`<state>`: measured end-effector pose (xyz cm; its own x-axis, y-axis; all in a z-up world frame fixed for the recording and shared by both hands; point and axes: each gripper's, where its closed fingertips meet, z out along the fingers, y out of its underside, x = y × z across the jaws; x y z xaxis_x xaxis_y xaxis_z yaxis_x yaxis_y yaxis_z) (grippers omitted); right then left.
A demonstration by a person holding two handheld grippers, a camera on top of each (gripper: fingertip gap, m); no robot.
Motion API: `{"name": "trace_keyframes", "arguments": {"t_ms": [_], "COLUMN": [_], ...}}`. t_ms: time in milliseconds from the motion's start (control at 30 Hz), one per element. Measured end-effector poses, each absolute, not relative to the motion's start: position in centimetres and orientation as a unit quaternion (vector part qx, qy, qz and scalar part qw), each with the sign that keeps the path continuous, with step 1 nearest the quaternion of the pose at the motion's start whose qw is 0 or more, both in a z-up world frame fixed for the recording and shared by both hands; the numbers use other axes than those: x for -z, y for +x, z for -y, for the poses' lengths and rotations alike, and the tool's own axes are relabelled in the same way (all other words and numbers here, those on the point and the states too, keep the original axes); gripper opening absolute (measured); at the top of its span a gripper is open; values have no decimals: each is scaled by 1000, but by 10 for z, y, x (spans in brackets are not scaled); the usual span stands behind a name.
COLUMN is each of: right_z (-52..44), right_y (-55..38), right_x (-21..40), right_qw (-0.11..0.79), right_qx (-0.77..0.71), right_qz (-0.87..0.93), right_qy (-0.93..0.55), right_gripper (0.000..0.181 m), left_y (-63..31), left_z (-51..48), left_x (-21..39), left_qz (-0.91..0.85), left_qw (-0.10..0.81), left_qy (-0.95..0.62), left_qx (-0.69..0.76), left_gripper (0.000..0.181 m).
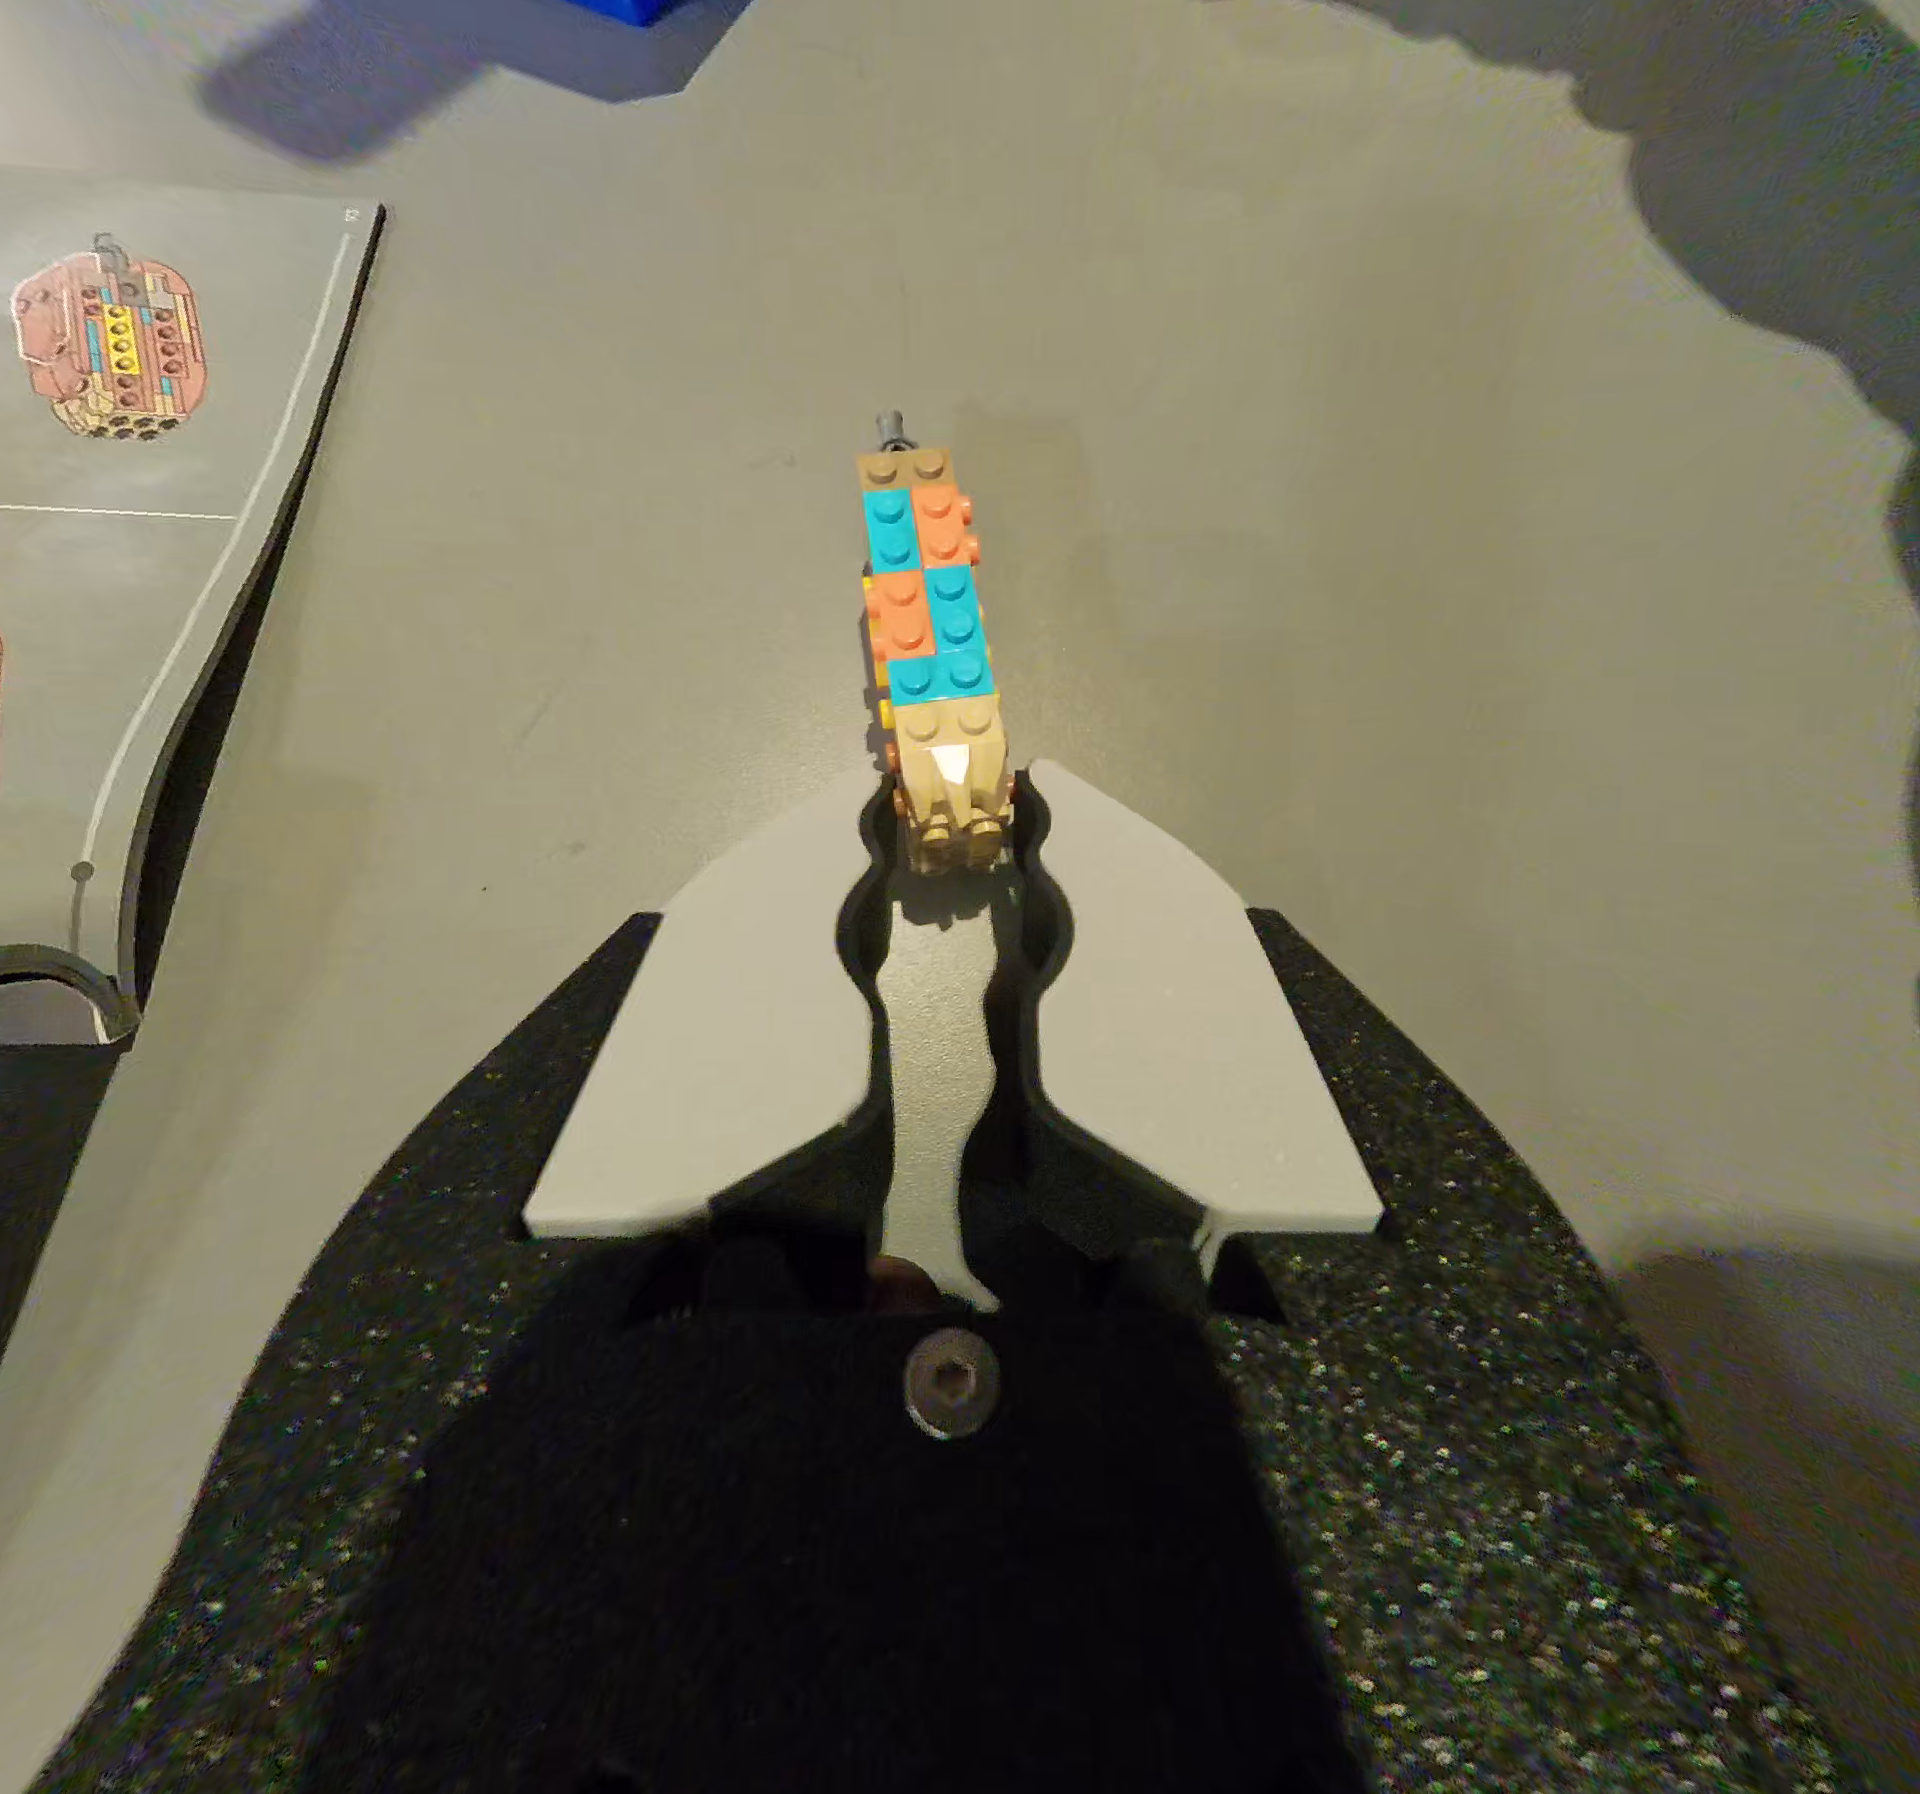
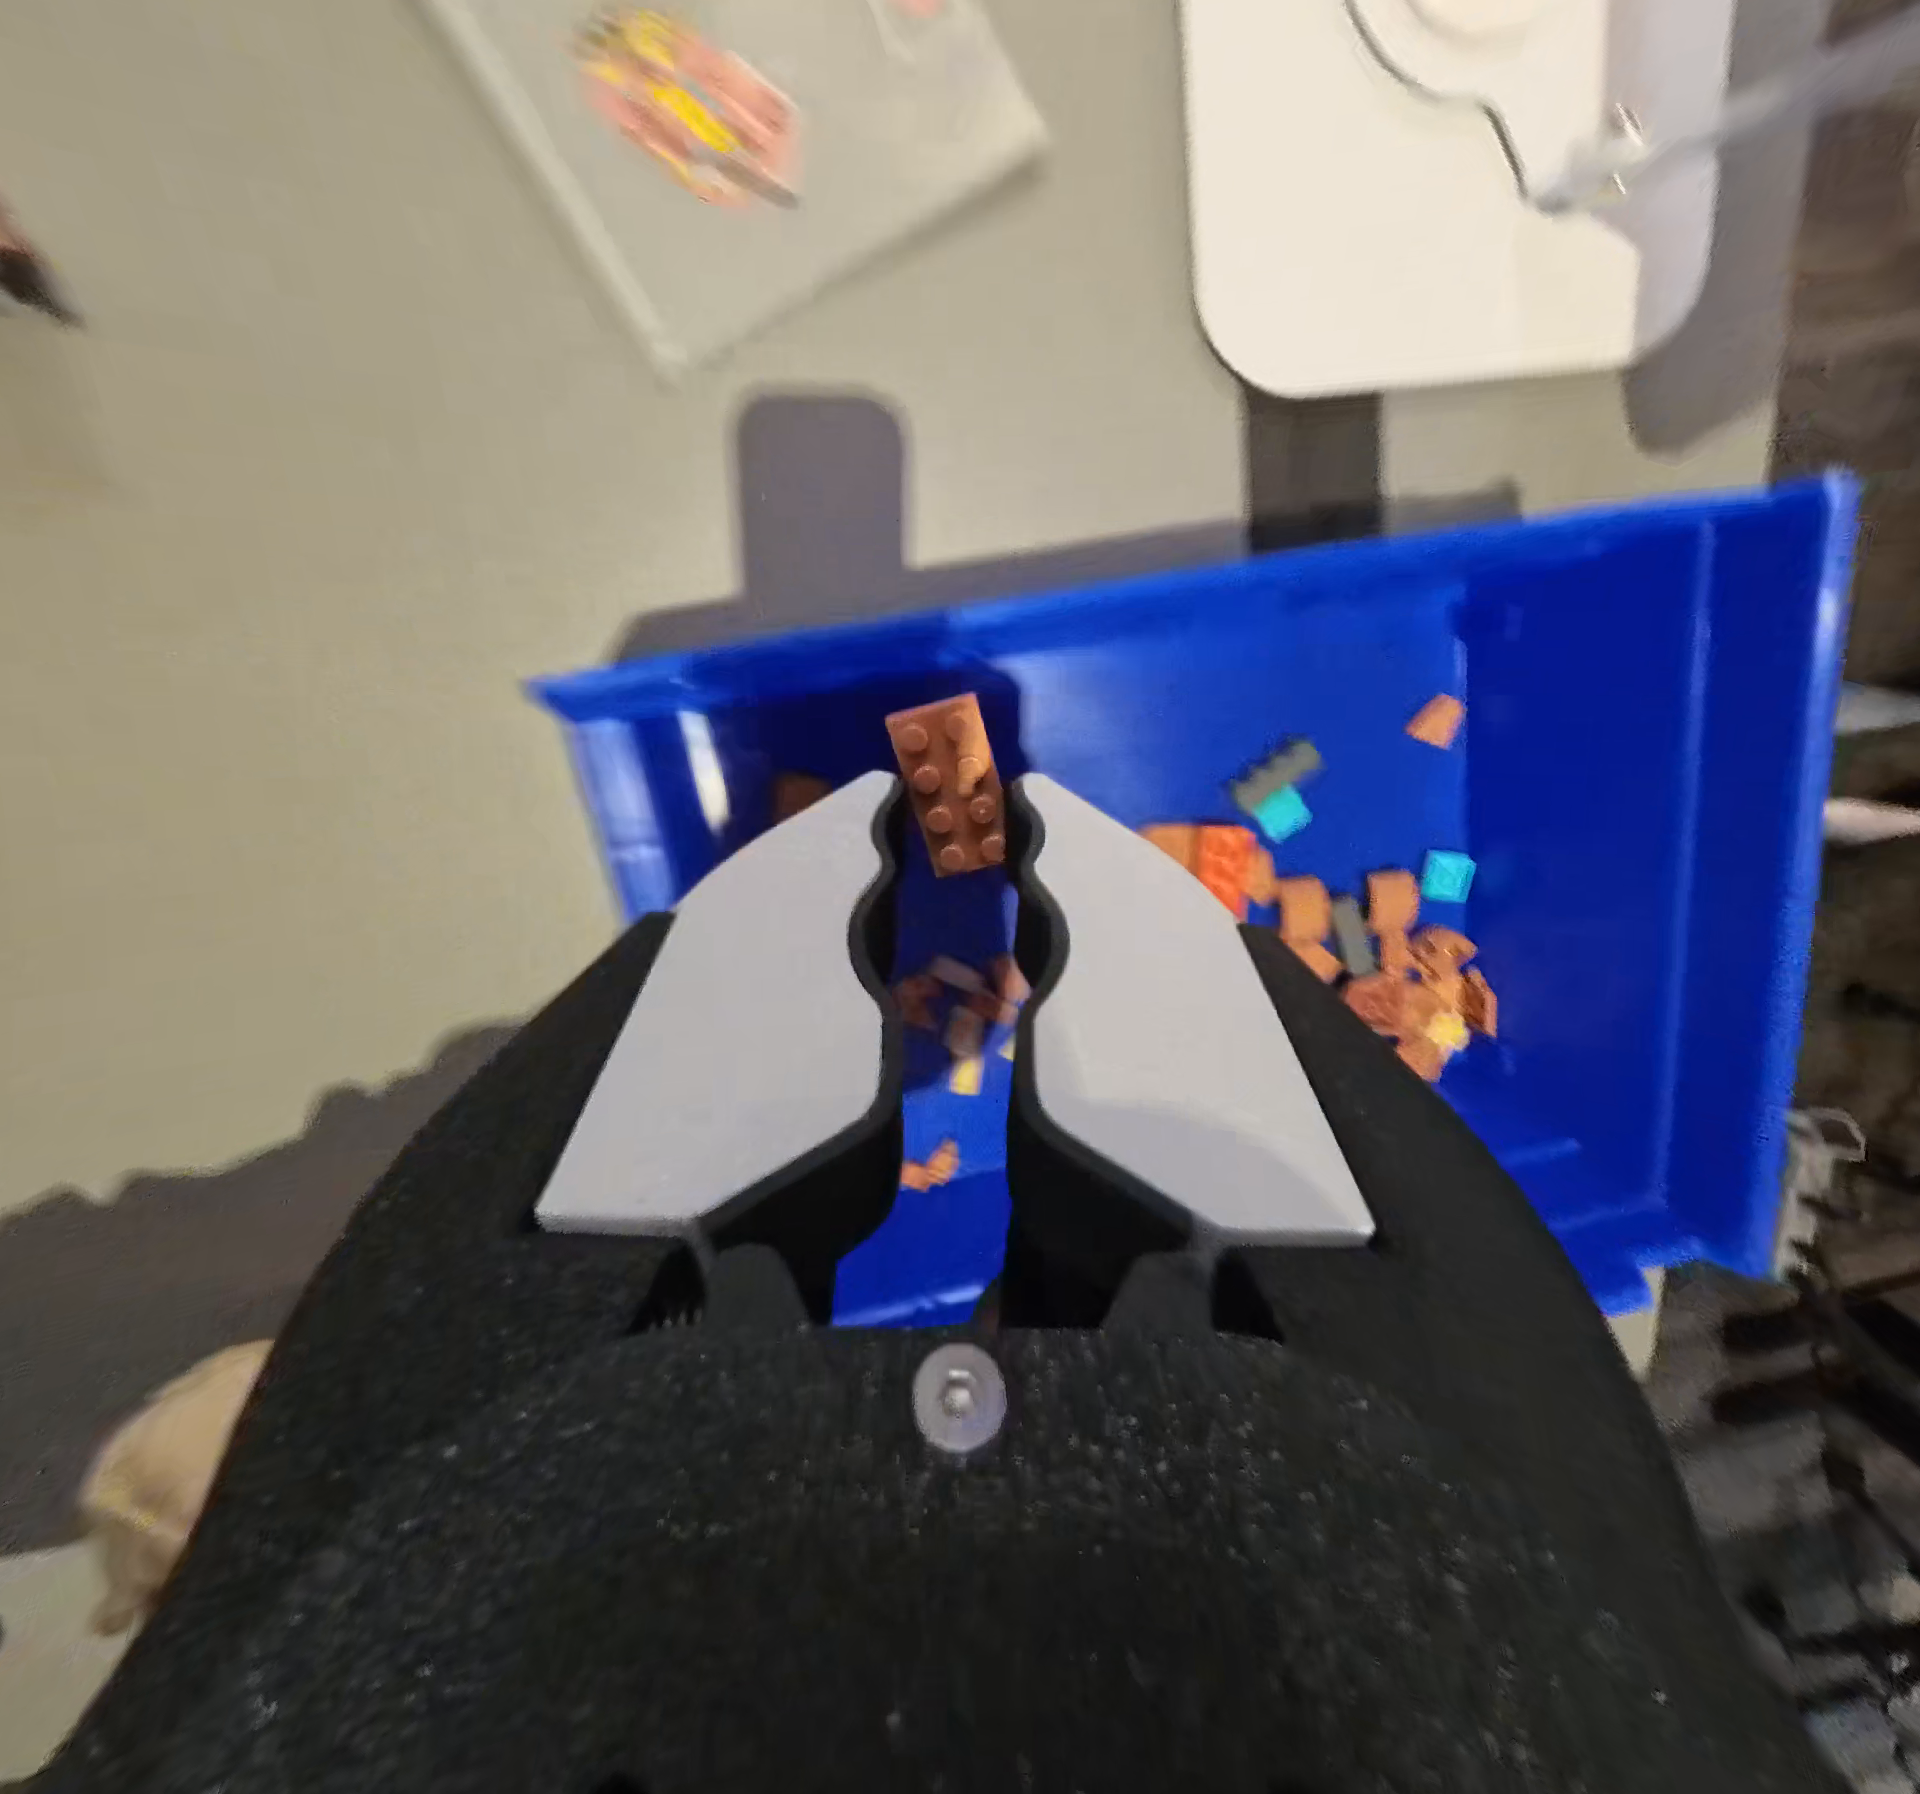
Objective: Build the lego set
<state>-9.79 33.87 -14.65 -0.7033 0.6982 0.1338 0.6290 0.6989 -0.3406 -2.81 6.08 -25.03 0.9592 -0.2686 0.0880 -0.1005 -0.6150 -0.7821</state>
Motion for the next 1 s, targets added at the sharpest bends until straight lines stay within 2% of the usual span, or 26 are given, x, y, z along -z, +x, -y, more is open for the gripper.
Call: {"name": "trace_keyframes", "arguments": {"t_ms": [267, 433, 667, 1000], "right_z": [-181, -114, -84, -77], "right_y": [-45, -39, -37, -35], "right_x": [157, 175, 206, 222], "right_qw": [97, 78, 50, 55], "right_qx": [-177, -172, -144, -116], "right_qz": [948, 961, 970, 977], "right_qy": [-246, -202, -192, -173], "right_gripper": [17, 17, 17, 17], "left_y": [-31, -32, -30, -29], "left_z": [-61, -61, -60, -60], "left_x": [247, 246, 247, 247], "left_qz": [-87, -84, -91, -95], "left_qw": [437, 438, 438, 438], "left_qy": [-889, -889, -889, -888], "left_qx": [102, 105, 100, 101], "left_gripper": [22, 22, 22, 22]}}
